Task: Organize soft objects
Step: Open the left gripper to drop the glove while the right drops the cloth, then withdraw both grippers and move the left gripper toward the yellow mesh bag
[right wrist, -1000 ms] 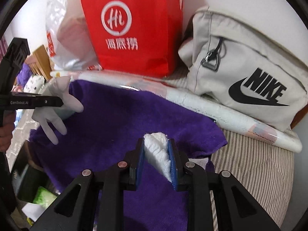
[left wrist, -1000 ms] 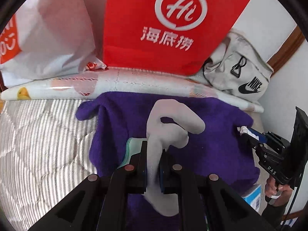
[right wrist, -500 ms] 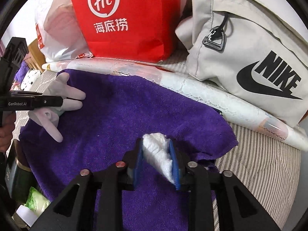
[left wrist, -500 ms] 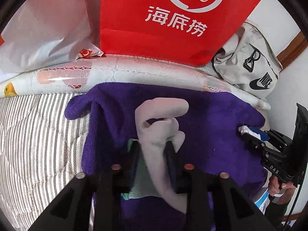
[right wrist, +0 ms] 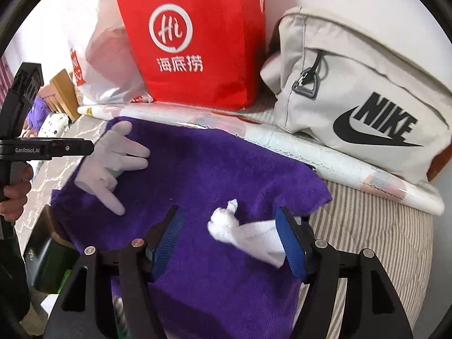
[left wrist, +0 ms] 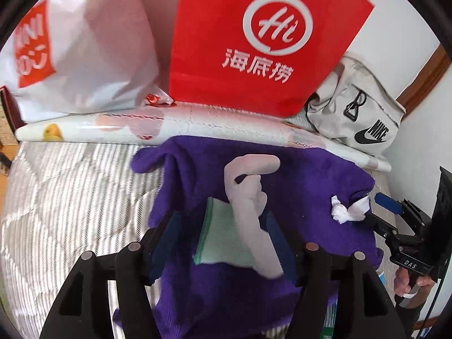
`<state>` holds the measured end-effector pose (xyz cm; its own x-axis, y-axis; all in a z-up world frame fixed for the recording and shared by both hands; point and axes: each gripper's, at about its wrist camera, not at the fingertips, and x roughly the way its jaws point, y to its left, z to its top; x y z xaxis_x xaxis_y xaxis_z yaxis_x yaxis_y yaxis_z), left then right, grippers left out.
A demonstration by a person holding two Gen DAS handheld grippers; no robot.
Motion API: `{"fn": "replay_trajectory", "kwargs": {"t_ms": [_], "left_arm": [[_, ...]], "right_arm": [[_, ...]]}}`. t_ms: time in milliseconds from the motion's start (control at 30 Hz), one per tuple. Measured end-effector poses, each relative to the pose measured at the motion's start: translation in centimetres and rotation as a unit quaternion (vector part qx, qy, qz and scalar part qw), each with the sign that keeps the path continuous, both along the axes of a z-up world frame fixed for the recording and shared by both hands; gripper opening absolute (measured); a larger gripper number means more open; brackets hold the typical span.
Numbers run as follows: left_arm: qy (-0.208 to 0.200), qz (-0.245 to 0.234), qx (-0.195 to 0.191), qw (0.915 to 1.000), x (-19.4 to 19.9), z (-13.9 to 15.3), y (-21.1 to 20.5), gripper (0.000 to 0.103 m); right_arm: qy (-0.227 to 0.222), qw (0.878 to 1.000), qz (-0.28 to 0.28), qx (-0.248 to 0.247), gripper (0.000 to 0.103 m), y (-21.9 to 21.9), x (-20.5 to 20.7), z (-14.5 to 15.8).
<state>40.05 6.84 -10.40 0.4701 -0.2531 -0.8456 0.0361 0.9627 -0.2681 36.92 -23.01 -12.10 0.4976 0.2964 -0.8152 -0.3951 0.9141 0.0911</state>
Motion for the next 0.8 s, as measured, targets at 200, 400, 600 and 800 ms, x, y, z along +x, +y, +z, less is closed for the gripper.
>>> {"fn": "replay_trajectory", "kwargs": {"t_ms": [200,400,600,800], "left_arm": [[-0.056,0.009,-0.004,0.9984,-4.3,2.5,0.3,0.062],[-0.032,0.003,-0.013,0.9994,-8.1,3.2,0.1,0.062],[-0.054,-0.001,-0.004,0.9985,-13.7,4.9,-0.1,0.062],[-0.069,0.003,-0.008,0.9976,-18.5,4.5,0.2,0.062]], "right_arm": [[-0.017,0.999,-0.011,0.028,0.068,-1.0,-4.4,2.0],[-0.021,0.999,-0.025,0.039,0.068,-0.6,-9.3,3.3],[-0.037,0.998,0.000,0.050,0.068,1.0,-15.3,4.6],[-0.041,0.997,0.040,0.042,0.059,3.3,-20.6,3.4]]}}
